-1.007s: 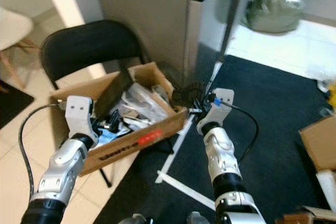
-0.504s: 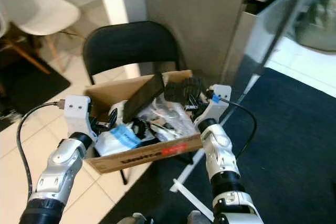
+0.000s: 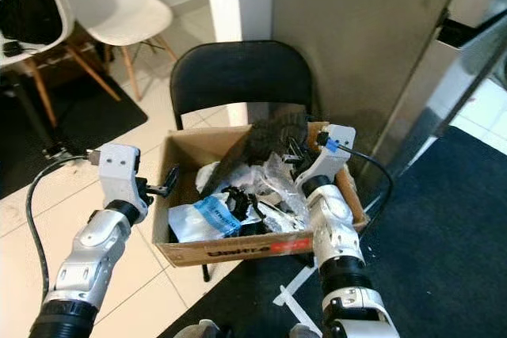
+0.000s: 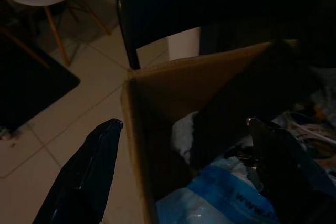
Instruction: Picking trash to rubbish bin
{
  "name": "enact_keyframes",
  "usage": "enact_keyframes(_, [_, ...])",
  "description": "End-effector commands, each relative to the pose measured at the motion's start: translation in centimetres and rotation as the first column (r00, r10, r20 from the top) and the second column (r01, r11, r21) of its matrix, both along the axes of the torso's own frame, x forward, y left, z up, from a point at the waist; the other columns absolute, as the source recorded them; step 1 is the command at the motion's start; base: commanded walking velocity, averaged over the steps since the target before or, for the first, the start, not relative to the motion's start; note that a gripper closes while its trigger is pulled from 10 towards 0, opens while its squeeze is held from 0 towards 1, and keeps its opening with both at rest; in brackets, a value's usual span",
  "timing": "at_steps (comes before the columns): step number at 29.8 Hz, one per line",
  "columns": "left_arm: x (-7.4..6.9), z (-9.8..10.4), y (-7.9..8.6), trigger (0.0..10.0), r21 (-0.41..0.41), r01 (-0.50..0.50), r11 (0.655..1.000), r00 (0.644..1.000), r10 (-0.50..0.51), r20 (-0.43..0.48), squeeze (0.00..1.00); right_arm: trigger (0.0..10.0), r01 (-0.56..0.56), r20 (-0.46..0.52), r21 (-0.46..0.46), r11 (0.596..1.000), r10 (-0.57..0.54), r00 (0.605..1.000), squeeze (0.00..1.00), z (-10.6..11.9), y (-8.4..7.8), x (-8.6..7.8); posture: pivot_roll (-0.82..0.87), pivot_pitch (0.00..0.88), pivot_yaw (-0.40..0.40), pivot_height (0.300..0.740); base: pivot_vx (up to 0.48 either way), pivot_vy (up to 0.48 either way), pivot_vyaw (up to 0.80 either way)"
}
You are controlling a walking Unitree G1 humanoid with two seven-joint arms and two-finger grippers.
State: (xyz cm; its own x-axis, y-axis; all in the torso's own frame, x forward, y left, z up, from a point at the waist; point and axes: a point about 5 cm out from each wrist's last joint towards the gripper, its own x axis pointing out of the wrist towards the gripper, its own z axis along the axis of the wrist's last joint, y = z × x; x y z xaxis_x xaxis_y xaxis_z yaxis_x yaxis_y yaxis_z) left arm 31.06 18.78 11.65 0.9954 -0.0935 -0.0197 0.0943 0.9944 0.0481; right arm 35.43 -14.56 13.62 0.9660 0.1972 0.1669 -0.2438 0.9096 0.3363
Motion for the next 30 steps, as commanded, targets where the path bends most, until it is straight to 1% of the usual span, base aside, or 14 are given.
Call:
enact_keyframes(1, [-0.2,-0.6,0.1,10.0,0.021,-0.002,1.000,0.999,0.002,-0.033,0.00,10.0,0.019,-0.006,-0.007,1.000,-0.019,1.000,0.00,-0.3,-0.3,-0.1,0.11,0.156,0.038,0.740,0.000,0.000,0.00])
enact_keyframes(3, [-0.2,-0.6,0.2,10.0,0.033,-0.012,0.999,1.000,0.013,-0.028,0.00,10.0,0.041,0.008,0.022,0.999,-0.041,0.999,0.00,0.1,-0.4,0.1,0.11,0.154,0.034,0.740,0.000,0.000,0.00])
enact_keyframes(7, [-0.1,-0.3,0.2,10.0,0.041,-0.010,0.999,1.000,0.011,-0.016,0.00,10.0,0.067,0.013,0.030,0.997,-0.067,0.998,0.00,0.4,-0.5,0.4,0.11,0.155,0.033,0.740,0.000,0.000,0.00])
enact_keyframes(9, [0.0,0.0,0.1,10.0,0.061,0.009,0.998,1.000,-0.010,0.011,0.00,10.0,0.093,0.007,0.003,0.996,-0.093,0.996,0.00,0.4,-0.6,0.7,0.10,0.158,0.026,0.740,0.000,0.000,0.00])
enact_keyframes(12, [0.1,0.3,-0.1,10.0,0.059,0.030,0.998,0.999,-0.031,0.032,0.00,10.0,0.094,-0.003,-0.012,0.996,-0.094,0.996,0.00,0.2,-0.7,0.8,0.10,0.158,0.022,0.740,0.000,0.000,0.00])
enact_keyframes(14, [0.2,0.6,-0.4,10.0,0.071,0.060,0.996,0.997,-0.064,0.046,0.00,10.0,0.102,-0.030,-0.036,0.994,-0.103,0.994,0.00,-0.2,-1.1,0.9,0.10,0.160,0.016,0.740,0.000,0.000,0.00])
enact_keyframes(20, [0.2,0.6,-1.0,10.0,0.099,0.118,0.988,0.992,-0.122,0.041,0.00,10.0,0.115,-0.077,-0.086,0.990,-0.121,0.990,0.00,-1.3,-1.9,0.9,0.10,0.158,0.018,0.740,0.000,0.000,0.00])
enact_keyframes(22, [0.2,0.3,-1.3,10.0,0.112,0.155,0.982,0.987,-0.159,0.029,0.00,10.0,0.126,-0.102,-0.146,0.981,-0.142,0.985,0.00,-2.1,-2.1,0.8,0.10,0.161,0.019,0.740,0.000,0.000,0.00])
enact_keyframes(27, [0.2,0.1,-1.4,10.0,0.102,0.175,0.979,0.984,-0.178,0.020,0.00,10.0,0.138,-0.116,-0.154,0.978,-0.156,0.981,0.00,-2.5,-2.0,0.8,0.10,0.165,0.013,0.740,0.000,0.000,0.00])
enact_keyframes(30, [0.1,-0.1,-1.5,10.0,0.096,0.190,0.977,0.982,-0.191,0.002,0.00,10.0,0.143,-0.162,-0.148,0.979,-0.166,0.973,0.00,-3.2,-1.8,0.9,0.11,0.164,0.006,0.740,0.000,0.000,0.00])
